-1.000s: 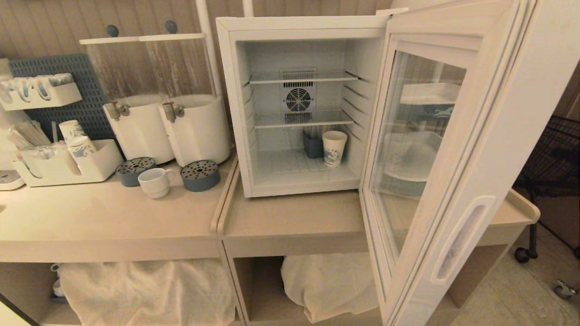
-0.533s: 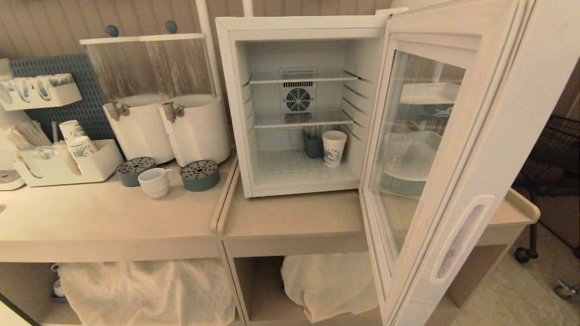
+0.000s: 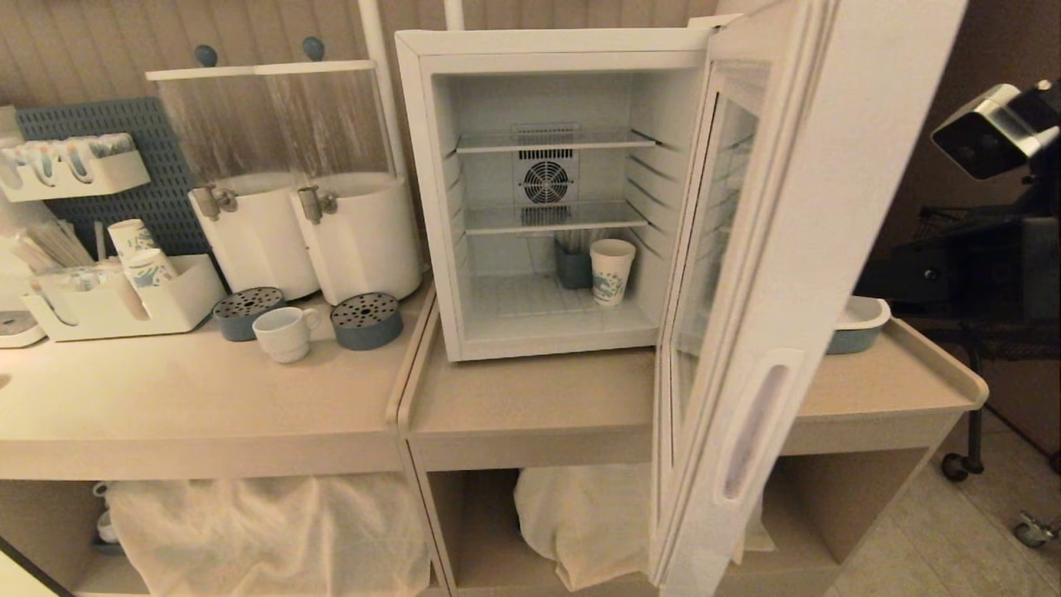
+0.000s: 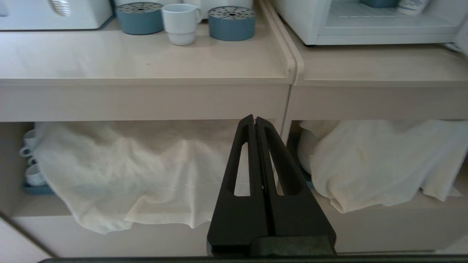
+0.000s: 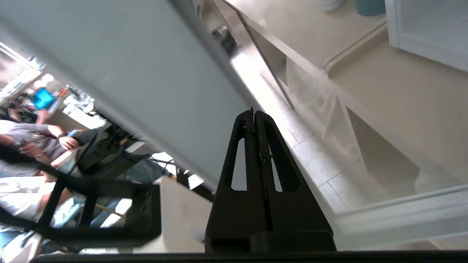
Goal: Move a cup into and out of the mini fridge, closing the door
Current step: Close the freezer door
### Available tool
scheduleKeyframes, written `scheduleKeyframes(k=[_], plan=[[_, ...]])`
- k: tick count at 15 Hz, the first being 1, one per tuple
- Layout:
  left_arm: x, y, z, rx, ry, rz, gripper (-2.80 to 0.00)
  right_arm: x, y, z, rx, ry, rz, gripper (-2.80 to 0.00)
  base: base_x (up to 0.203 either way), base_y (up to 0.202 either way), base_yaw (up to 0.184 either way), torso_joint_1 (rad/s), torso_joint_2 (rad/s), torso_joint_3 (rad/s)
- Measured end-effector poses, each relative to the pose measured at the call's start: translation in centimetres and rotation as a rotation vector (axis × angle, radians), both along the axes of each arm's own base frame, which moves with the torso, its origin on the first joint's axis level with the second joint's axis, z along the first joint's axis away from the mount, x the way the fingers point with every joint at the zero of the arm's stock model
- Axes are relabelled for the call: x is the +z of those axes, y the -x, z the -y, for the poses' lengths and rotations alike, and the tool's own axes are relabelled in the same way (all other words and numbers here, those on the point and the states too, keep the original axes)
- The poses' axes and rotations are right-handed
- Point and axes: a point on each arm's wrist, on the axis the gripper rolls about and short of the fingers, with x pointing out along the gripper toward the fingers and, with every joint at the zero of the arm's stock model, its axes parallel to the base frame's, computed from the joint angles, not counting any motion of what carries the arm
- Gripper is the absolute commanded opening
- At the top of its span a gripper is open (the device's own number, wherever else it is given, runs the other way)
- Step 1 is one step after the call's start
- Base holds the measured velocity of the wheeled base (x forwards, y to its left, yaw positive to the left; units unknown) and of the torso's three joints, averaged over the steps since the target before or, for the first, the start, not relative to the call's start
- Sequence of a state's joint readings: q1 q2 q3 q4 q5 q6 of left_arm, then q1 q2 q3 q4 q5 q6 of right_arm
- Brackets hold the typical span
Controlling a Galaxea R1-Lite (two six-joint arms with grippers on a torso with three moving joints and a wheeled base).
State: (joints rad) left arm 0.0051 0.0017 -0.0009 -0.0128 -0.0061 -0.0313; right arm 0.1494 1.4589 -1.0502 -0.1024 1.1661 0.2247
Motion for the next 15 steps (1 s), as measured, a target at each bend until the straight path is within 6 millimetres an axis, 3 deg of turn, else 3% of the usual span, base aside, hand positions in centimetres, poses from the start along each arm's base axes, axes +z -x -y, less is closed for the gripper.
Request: scheduleKeyframes(k=[4,9,12,15], plan=[[0.0,0.0,0.0,0.001,0.0,0.0,-2.8,1.7,-1.3,-3.6,-0.143,0.016,-0.06,-2.8,0.0,0.0,0.0,0.0,0.0,0.0],[0.0,0.0,0.0,0.001,0.001,0.0,-2.8,3.9,-6.4,-8.4,-0.435,-0.004,-0.128,-2.8,0.0,0.0,0.0,0.0,0.0,0.0],[0.0,0.0,0.0,0.001,0.001,-0.001,-2.8,3.0,-10.2,-10.7,-0.599,0.047,-0.147,-2.8,0.0,0.0,0.0,0.0,0.0,0.0],[0.0,0.0,0.0,0.001,0.002,-0.001,-2.8,0.2,-13.8,-12.2,-0.778,0.126,-0.135,-2.8,0.0,0.0,0.0,0.0,0.0,0.0]])
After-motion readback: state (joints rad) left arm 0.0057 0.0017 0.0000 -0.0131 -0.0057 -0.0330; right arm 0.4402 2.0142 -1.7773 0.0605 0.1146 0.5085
